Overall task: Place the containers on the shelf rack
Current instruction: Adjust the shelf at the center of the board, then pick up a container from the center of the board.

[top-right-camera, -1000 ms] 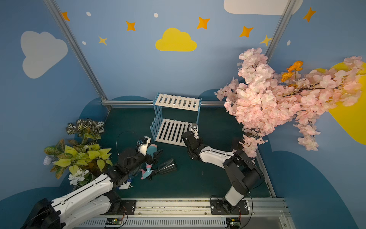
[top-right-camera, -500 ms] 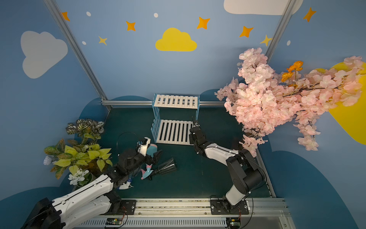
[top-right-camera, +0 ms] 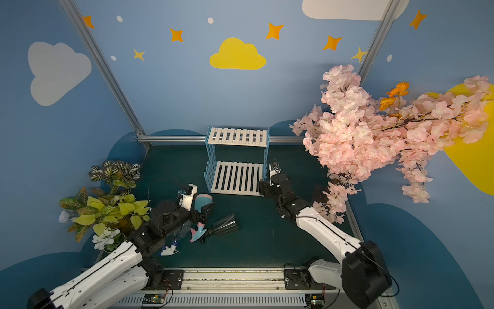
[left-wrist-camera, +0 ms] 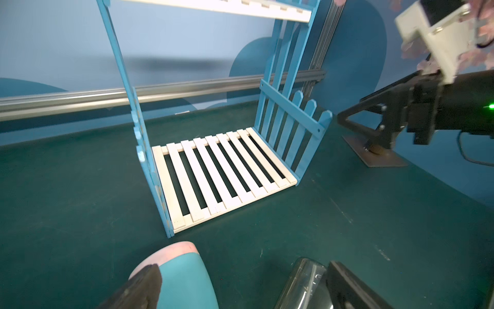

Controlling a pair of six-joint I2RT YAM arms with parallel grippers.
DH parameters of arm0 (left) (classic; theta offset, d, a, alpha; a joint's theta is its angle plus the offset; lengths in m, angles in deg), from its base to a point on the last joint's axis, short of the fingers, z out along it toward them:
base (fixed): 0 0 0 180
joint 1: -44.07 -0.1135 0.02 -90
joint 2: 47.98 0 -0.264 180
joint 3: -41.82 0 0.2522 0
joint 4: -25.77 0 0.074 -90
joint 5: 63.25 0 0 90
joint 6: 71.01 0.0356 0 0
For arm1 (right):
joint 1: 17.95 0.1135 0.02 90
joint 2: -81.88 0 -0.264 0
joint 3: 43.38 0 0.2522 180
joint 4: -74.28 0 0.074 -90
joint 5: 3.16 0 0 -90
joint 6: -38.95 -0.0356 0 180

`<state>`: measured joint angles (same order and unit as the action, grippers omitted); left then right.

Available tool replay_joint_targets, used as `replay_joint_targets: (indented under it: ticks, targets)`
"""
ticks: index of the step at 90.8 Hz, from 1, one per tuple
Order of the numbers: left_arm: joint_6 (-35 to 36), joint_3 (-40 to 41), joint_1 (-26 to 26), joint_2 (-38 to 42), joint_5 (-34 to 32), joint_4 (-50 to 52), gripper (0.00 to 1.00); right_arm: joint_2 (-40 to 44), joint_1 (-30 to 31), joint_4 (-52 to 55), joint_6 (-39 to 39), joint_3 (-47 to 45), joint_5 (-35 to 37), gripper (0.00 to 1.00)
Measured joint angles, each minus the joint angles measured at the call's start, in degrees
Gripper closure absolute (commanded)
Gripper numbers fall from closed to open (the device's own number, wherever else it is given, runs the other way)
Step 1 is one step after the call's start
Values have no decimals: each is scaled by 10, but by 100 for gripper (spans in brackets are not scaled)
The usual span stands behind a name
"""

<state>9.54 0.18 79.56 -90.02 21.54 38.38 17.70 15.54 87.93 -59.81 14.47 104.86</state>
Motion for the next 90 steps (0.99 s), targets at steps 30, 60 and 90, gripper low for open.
replay_joint_targets:
  ticks: [30, 60, 90]
  targets:
    - [-54, -68, -51, 26, 33, 177, 0, 110, 145, 25, 140, -14, -162, 12]
    - [-75, -85, -140, 13, 60, 279, 0, -143, 364, 9, 349, 51, -185, 24]
    - [-104, -78, -174, -2, 61, 289, 0, -327, 450, 28, 509, 183, -77, 39]
